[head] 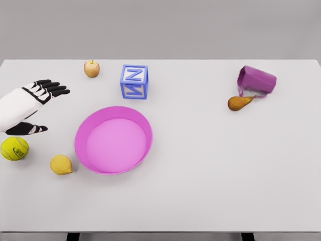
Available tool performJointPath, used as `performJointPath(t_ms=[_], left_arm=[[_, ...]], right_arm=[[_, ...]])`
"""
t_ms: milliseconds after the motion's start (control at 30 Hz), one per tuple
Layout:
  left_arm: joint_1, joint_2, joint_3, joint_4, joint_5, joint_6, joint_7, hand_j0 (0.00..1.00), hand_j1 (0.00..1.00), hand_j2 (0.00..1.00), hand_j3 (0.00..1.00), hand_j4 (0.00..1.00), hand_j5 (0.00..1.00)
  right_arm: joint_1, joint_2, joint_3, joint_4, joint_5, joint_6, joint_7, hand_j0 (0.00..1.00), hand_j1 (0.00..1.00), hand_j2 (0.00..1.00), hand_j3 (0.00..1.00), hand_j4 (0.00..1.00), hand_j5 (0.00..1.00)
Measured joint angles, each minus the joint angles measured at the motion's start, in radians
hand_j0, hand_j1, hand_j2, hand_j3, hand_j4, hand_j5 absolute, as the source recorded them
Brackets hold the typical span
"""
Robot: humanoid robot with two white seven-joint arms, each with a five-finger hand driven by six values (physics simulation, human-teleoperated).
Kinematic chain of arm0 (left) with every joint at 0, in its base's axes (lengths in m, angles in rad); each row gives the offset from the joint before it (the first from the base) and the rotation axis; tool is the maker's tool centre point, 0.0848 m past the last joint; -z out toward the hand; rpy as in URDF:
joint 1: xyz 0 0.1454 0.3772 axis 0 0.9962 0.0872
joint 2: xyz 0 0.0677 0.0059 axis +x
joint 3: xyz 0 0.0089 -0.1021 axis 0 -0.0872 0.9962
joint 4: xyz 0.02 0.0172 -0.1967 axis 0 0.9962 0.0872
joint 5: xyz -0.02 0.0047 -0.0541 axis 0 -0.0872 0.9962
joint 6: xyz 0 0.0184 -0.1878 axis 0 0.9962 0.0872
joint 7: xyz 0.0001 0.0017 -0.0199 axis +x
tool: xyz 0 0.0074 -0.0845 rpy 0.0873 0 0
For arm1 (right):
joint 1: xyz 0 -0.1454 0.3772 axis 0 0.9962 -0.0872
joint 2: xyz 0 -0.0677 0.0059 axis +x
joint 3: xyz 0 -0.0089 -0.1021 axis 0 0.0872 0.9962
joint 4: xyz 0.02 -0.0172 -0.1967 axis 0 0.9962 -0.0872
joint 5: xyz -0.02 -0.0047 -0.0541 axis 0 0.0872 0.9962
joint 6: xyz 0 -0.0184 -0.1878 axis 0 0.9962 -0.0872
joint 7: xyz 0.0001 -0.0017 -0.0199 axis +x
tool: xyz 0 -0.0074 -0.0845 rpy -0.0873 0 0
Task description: Put the lemon on the plate with left arm
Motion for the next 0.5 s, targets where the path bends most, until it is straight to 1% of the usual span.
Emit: performJointPath(t_ms=[133,267,400,500], left_arm=[[-0.002,0.0,-0.001,0.001,0.0,0.0,0.0,1.0,1.0,1.0,1.0,1.0,1.0],[0.018,0.004,-0.005,0.002,0.012,0.0,0.0,1.0,1.0,1.0,1.0,1.0,1.0],[0.029,0.016,-0.008,0.013,0.058,0.0,0.0,1.0,1.0,1.0,1.0,1.0,1.0],[0.049,0.036,-0.016,0.023,0.097,0.0,0.0,1.0,1.0,1.0,1.0,1.0,1.0]], right_arm=[[-0.002,0.0,0.0,0.0,0.0,0.0,0.0,1.0,1.0,1.0,1.0,1.0,1.0],[-0.002,0.0,0.0,0.0,0.0,0.0,0.0,1.0,1.0,1.0,1.0,1.0,1.0],[-0.002,0.0,0.0,0.0,0.0,0.0,0.0,1.0,1.0,1.0,1.0,1.0,1.0],[-0.002,0.0,0.0,0.0,0.0,0.0,0.0,1.0,1.0,1.0,1.0,1.0,1.0]])
